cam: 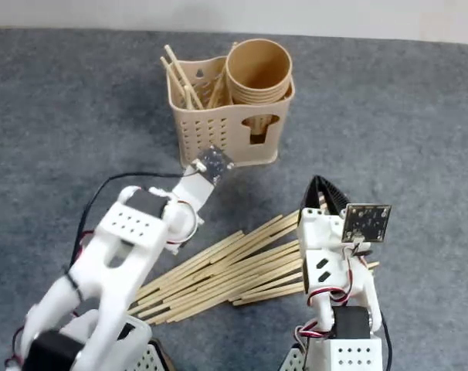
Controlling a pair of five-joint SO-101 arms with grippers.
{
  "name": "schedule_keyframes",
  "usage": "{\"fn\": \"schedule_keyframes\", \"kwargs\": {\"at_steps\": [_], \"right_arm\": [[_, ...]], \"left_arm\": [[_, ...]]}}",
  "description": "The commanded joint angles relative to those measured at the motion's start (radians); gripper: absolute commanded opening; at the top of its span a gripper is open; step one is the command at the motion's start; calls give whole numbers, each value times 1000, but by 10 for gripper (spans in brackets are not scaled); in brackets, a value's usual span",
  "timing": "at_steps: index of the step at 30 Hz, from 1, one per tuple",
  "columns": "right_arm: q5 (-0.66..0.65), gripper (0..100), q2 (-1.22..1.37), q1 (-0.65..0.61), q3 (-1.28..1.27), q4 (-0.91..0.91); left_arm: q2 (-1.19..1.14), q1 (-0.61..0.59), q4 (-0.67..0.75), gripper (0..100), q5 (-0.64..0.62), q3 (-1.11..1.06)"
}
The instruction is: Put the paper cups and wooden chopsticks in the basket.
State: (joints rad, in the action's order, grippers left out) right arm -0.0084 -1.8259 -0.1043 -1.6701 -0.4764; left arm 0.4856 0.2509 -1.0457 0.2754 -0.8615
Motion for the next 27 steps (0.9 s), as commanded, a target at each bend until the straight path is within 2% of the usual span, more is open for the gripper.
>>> {"fn": "schedule_keyframes", "kwargs": {"at_steps": [1, 14, 27], "right_arm": [[-14, 28, -15, -8, -31, 28], [-14, 28, -15, -8, -31, 28], [-14, 28, -15, -12, -31, 28]], "left_arm": [[139, -18, 3, 5, 5, -19], [519, -48, 66, 5, 3, -39], [651, -77, 505, 5, 2, -38]]}}
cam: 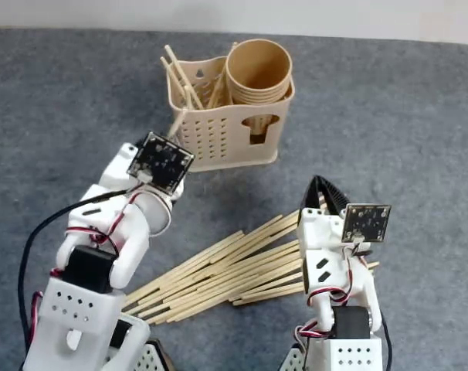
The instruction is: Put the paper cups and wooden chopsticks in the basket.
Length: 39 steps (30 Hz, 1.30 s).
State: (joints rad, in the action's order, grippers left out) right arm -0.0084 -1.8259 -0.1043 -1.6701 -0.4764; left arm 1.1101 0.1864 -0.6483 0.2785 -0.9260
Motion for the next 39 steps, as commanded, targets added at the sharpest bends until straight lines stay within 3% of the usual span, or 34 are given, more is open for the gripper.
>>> {"fn": "schedule_keyframes", "kwargs": {"at_steps": [1, 7, 21, 26, 35, 39], "right_arm": [[-14, 28, -15, -12, -31, 28], [-14, 28, -15, -13, -33, 28], [-14, 28, -15, -27, -33, 28], [-14, 28, -15, -35, -33, 28], [-15, 28, -15, -35, -33, 28], [-15, 28, -15, -35, -33, 28]], "left_arm": [[28, -13, 141, 5, -2, 27], [24, -15, 330, 5, -115, 44], [18, -5, 348, 6, -192, 278], [5, -5, 454, 6, -193, 289], [-305, -5, 499, 6, -201, 475], [-418, -13, 497, 6, -324, 550]]}}
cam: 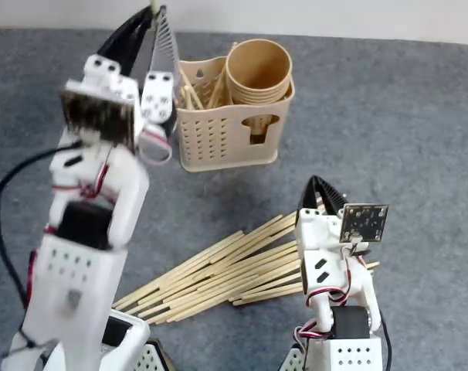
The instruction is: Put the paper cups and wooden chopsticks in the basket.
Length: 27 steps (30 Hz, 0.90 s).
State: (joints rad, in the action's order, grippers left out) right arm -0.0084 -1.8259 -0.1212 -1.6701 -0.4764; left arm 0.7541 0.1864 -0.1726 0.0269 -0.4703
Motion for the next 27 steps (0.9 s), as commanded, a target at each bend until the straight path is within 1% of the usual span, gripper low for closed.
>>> {"fn": "schedule_keyframes", "kwargs": {"at_steps": [1, 7, 14, 19, 23, 27], "right_arm": [[-15, 28, -15, -18, -33, 28], [-15, 28, -15, -16, -33, 28], [-15, 28, -15, -16, -33, 28], [-15, 28, -15, -16, -33, 28], [-15, 28, -15, -16, -33, 28], [-15, 28, -15, -15, -33, 28]], "left_arm": [[-85, -13, 20, 6, -87, 108], [-194, -15, 20, 6, -94, 125], [-222, -41, 14, 6, -97, 117], [-217, -41, -107, 12, -94, 130], [-216, -45, -161, 82, -94, 130], [-219, -47, -264, 95, -92, 166]]}}
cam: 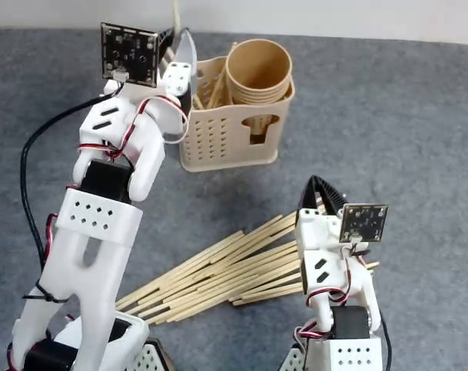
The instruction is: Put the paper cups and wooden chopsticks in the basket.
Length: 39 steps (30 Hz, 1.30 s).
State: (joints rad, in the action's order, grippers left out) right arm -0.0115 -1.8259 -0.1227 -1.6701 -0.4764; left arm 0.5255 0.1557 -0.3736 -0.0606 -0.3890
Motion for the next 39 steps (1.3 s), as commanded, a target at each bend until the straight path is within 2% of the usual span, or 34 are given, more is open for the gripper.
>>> {"fn": "schedule_keyframes", "kwargs": {"at_steps": [1, 19, 23, 28, 39], "right_arm": [[-12, 28, -15, -13, -33, 28], [-12, 28, -15, -12, -33, 28], [-12, 28, -15, -12, -33, 28], [-12, 28, -15, -12, -31, 28], [-12, 28, -15, -10, -30, 28]], "left_arm": [[8, -16, -95, 95, -5, 99], [62, -18, -526, 81, -2, 229], [202, -8, -534, 3, 48, 124], [418, 2, -532, 10, 117, -84], [730, -30, -532, 11, 117, -469]]}}
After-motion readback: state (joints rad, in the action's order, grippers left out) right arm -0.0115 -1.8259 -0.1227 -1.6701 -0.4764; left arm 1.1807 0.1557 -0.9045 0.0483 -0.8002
